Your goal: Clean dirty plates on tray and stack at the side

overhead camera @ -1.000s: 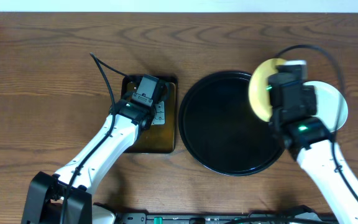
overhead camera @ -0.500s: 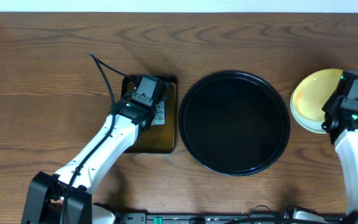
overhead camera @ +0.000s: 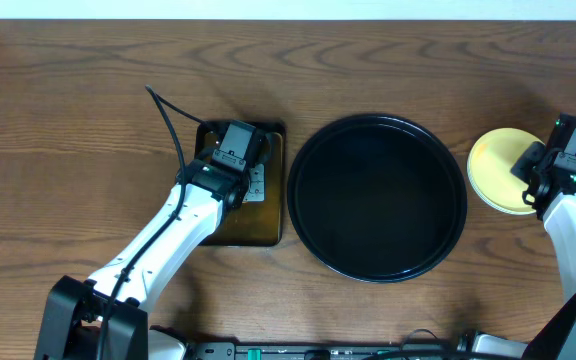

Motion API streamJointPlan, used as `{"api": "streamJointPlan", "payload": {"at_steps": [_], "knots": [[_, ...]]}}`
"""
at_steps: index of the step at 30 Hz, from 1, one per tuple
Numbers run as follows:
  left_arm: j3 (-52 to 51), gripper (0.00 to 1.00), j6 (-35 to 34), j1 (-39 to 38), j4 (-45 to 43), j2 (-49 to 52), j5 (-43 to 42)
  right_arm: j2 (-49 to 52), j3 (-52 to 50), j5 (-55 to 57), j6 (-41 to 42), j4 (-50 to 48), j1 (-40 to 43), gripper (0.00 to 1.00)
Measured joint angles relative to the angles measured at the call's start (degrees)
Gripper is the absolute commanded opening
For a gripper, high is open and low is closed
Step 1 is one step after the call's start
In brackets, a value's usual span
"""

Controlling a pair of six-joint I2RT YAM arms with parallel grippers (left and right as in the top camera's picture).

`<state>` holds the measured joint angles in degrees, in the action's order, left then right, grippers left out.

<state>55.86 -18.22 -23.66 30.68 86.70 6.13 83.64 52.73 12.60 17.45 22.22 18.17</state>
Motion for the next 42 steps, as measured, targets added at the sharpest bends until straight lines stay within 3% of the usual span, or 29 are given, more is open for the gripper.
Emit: {"api": "streamJointPlan", "payload": {"at_steps": [7,15,17,19,20,24,30,33,39,42], "knots": [[0.0,0.08,3.7,0.0,-0.8,0.0,2.8,0.0,0.0,-15.4,-2.6,8.4,-1.4,0.53],[0.0,0.10,7.2,0.0,-5.5,4.6,3.7,0.0,0.0,-23.6,-4.7,14.2,-5.1,0.55],[0.0,0.17,7.8,0.0,-6.3,7.0,3.7,0.0,0.0,-24.3,-4.8,14.7,-6.0,0.56],[0.0,0.28,8.0,0.0,-7.0,9.2,3.7,0.0,0.0,-24.7,-5.1,14.9,-7.0,0.57],[0.0,0.39,8.3,0.0,-7.1,10.2,3.7,0.0,0.0,-25.0,-5.4,14.9,-7.5,0.57],[0.0,0.58,8.0,0.0,-7.3,10.8,3.9,0.0,0.0,-25.3,-6.2,14.1,-9.3,0.57],[0.0,0.69,8.2,0.0,-6.4,5.1,4.2,-0.1,0.0,-25.9,-8.0,12.5,-13.1,0.61],[0.0,0.73,8.2,0.0,-6.1,-0.3,4.4,-0.7,0.0,-26.2,-10.1,11.7,-15.3,0.69],[0.2,0.75,8.0,0.0,-0.7,-6.0,2.9,-2.0,2.9,-26.9,-13.6,16.0,-19.6,0.99],[0.3,0.75,7.5,0.0,6.2,-7.1,-0.6,-2.3,6.1,-26.6,-14.6,22.8,-20.7,0.99]]}}
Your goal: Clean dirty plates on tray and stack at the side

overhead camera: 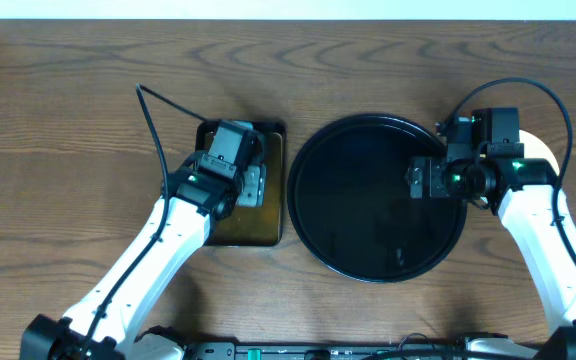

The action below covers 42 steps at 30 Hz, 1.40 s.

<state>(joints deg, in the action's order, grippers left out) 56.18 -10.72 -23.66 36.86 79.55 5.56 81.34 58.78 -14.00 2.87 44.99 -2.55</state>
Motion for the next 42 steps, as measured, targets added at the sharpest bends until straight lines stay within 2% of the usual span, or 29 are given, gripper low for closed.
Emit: {"api": "streamJointPlan", "payload": {"at_steps": [5,10,16,25,42], "knots": [[0.0,0.75,-3.9,0.0,12.7,-4.8,-3.3,-3.4,1.0,2.6,0.1,7.4,-0.2,0.99],[0.0,0.76,-7.5,1.3,17.9,-12.1,-4.1,-10.6,1.0,5.7,2.0,10.6,-0.2,0.99],[-0.5,0.76,-10.1,2.8,19.4,-25.5,-3.5,-23.7,-1.5,7.9,3.0,9.9,-0.3,0.99],[-5.8,0.76,-16.5,2.8,17.1,-46.5,6.5,-37.2,-6.1,10.1,3.0,8.9,-0.5,0.99],[-6.0,0.76,-17.8,2.8,16.9,-48.9,9.0,-37.8,-6.4,10.8,3.0,11.4,-0.5,0.99]]}}
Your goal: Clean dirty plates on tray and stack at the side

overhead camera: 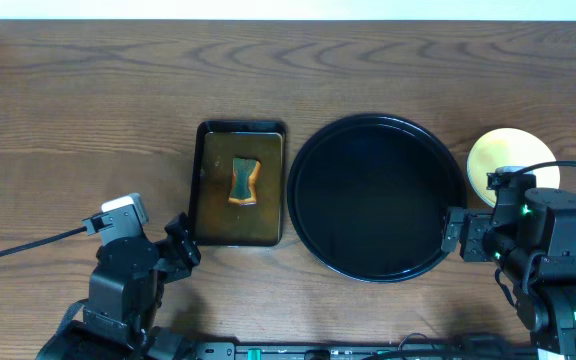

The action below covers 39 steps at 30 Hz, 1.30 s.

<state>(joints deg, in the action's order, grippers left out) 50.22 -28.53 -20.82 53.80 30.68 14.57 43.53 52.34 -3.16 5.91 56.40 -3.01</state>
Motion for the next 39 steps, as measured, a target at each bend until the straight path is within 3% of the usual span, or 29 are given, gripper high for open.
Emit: {"api": "streamJointPlan", "payload": {"at_steps": [21,28,39], "knots": [[0.0,0.76,0.0,0.0,0.0,0.0,0.0,-3.1,-0.5,0.5,0.0,-1.0,0.0,0.99],[0.0,0.76,0.0,0.0,0.0,0.0,0.2,-14.9,-6.4,0.9,-0.1,-11.1,0.0,0.99],[-0.1,0.76,0.0,0.0,0.0,0.0,0.4,-32.3,-25.1,1.2,-0.1,-29.4,0.0,0.99]]}}
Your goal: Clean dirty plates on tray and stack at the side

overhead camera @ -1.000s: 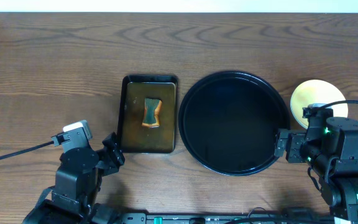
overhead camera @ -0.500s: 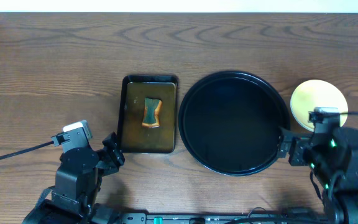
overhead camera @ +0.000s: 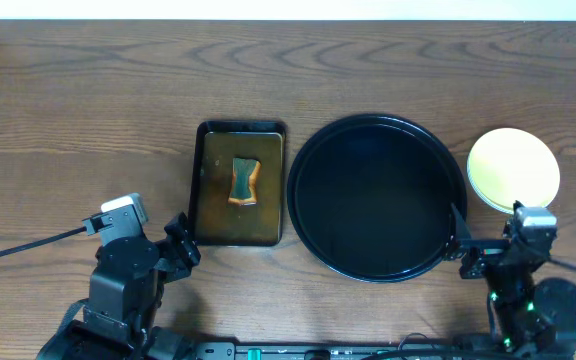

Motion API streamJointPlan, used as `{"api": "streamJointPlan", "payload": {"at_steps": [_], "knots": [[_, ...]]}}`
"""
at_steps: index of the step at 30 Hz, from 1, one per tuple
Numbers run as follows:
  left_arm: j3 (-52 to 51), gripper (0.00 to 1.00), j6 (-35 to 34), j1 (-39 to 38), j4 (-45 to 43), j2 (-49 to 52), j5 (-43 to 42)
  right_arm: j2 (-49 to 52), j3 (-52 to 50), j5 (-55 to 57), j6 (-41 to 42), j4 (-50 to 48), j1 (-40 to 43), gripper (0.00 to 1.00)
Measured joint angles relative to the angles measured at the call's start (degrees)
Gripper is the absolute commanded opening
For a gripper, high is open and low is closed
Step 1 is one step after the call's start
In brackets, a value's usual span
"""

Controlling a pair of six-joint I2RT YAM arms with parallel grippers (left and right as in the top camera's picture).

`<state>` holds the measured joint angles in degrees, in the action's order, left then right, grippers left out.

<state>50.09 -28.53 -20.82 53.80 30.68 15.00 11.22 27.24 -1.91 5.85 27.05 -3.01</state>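
The round black tray sits mid-table with no plate showing on it. A pale yellow plate lies on the table just right of it. Left of the tray, an orange-and-green sponge rests in a small dark rectangular dish. My left gripper is drawn back near the front edge, below and left of the dish, open and holding nothing. My right gripper is also drawn back, at the tray's lower right rim below the yellow plate, fingers apart and holding nothing.
Brown wooden table all around. A black cable runs from the left arm toward the left edge. Both arm bases stand at the front edge.
The right arm has drawn further back and down toward the front edge, uncovering the whole yellow plate. The left arm, sponge, dish and tray stand as before.
First my left gripper was down on the sponge in the dish while the right one was at the yellow plate. Then the right gripper was over the black tray. Later both arms were pulled back to the front, with the sponge lying free in the dish.
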Motion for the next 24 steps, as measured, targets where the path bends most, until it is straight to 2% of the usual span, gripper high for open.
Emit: {"api": "streamJointPlan", "payload": {"at_steps": [9,15,22,24], "knots": [[0.0,0.76,0.0,0.0,0.0,0.0,0.0,-9.8,-16.4,0.0,0.0,-21.9,-0.3,0.99],[0.0,0.77,0.0,0.0,0.0,0.0,0.0,-10.6,-24.8,0.7,0.0,-36.7,-0.3,0.99],[0.0,0.76,0.0,0.0,0.0,0.0,0.0,-10.6,-26.8,0.8,-0.7,-24.2,-0.3,0.99],[0.0,0.76,0.0,0.0,0.0,0.0,0.0,-10.5,-26.9,0.6,-0.7,-23.2,-0.3,0.99]]}}
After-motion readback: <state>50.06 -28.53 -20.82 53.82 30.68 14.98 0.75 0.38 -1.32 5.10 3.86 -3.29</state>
